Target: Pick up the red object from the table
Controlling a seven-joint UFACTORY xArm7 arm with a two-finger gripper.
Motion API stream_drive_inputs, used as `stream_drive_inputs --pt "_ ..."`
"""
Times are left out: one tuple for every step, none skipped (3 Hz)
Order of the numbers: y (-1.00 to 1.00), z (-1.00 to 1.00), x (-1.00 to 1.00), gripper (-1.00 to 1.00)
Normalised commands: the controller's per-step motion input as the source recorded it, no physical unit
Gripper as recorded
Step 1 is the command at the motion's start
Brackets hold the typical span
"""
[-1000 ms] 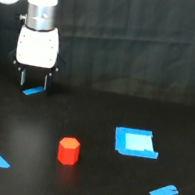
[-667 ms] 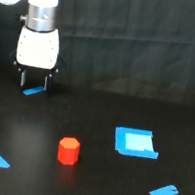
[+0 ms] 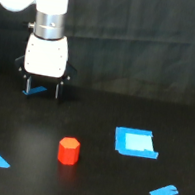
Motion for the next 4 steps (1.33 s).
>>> stream_drive_inputs --pt "-0.70 -0.15 0.71 0.97" --pt "-0.69 0.03 0.63 1.00" --pt "-0.79 0.03 0.52 1.00" --pt "-0.83 0.00 0.46 0.97"
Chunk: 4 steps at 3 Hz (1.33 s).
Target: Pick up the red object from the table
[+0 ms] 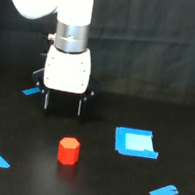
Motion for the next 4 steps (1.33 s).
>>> stream_drive_inputs --pt "-0.93 -0.06 0.25 0.89" --pt "-0.89 -0.18 0.28 1.00" --pt "-0.90 -0.03 0.15 0.88" --pt "-0.81 -0.02 0.06 0.98"
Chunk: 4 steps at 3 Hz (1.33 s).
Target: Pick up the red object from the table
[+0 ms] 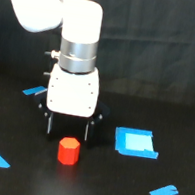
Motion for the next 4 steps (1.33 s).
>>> stream_drive_inputs --pt "-0.77 -0.11 0.00 0.88" --pt "-0.63 -0.28 -0.07 1.00" --pt "-0.05 -0.33 0.07 -0.79" --pt "0.04 -0.27 0.16 -1.00"
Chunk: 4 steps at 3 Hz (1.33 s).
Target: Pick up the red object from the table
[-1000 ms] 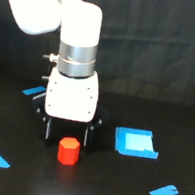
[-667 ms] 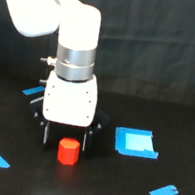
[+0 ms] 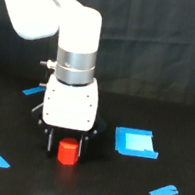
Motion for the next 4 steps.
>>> stream_drive_inputs --pt "0.02 -0.04 0.10 -1.00" --pt "-0.05 0.10 0.10 -0.96" --pt "0.12 0.94 -0.06 -1.00" --pt "0.16 0.92 0.05 -0.94"
